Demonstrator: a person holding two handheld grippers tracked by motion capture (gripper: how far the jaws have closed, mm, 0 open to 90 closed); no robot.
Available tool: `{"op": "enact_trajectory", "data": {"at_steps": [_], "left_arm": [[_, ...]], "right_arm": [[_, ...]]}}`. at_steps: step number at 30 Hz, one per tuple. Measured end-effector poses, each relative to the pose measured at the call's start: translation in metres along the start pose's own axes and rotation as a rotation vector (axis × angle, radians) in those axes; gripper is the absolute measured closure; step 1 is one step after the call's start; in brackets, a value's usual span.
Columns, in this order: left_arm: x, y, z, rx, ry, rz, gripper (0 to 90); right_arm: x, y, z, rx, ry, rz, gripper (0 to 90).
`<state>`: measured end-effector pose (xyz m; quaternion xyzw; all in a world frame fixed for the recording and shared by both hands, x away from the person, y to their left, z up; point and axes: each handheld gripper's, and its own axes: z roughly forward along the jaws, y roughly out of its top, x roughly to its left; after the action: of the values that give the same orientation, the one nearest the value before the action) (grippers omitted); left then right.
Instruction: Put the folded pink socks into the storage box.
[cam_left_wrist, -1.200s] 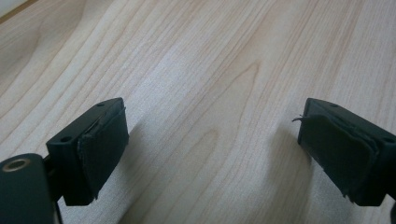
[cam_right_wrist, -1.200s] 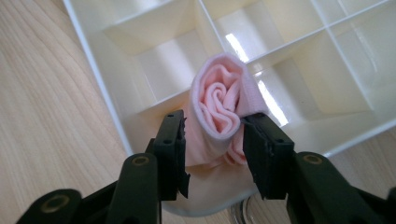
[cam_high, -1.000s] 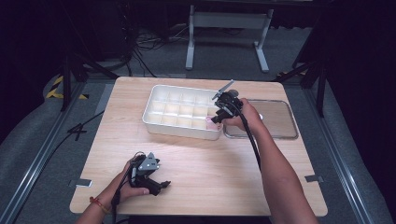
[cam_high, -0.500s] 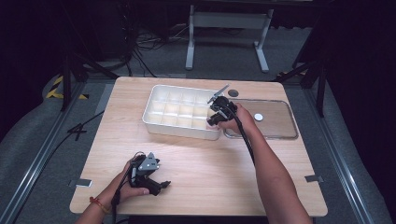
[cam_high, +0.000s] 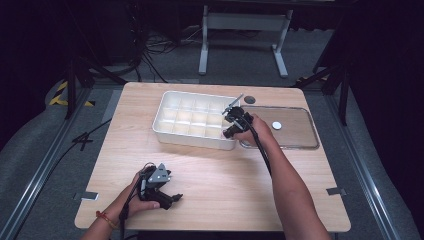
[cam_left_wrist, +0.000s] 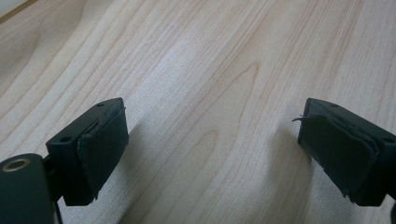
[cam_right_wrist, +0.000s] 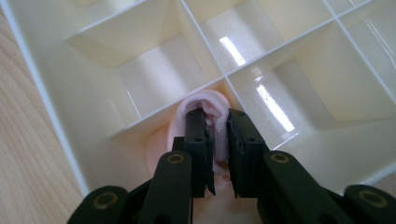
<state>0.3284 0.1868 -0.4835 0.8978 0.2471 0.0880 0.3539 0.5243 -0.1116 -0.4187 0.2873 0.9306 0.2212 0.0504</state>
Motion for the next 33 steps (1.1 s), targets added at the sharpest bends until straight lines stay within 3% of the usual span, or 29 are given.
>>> {"op": "enact_trajectory", "data": {"at_steps": [7,19,33], "left_arm": [[0.000,0.000,0.000,-0.002,-0.001,-0.002,8.7],[0.000,0.000,0.000,0.005,-0.003,0.000,8.7],[0.000,0.000,0.000,-0.001,0.000,-0.004,8.5]], "right_arm": [[0.000,-0.003,-0.007,-0.043,0.000,0.003,75.0],[0.003,-0.009,-0.028,-0.119,-0.043,-0.006,64.3],[0.010,-0.017,-0.051,-0.179,-0.083,-0.042,61.4]]}}
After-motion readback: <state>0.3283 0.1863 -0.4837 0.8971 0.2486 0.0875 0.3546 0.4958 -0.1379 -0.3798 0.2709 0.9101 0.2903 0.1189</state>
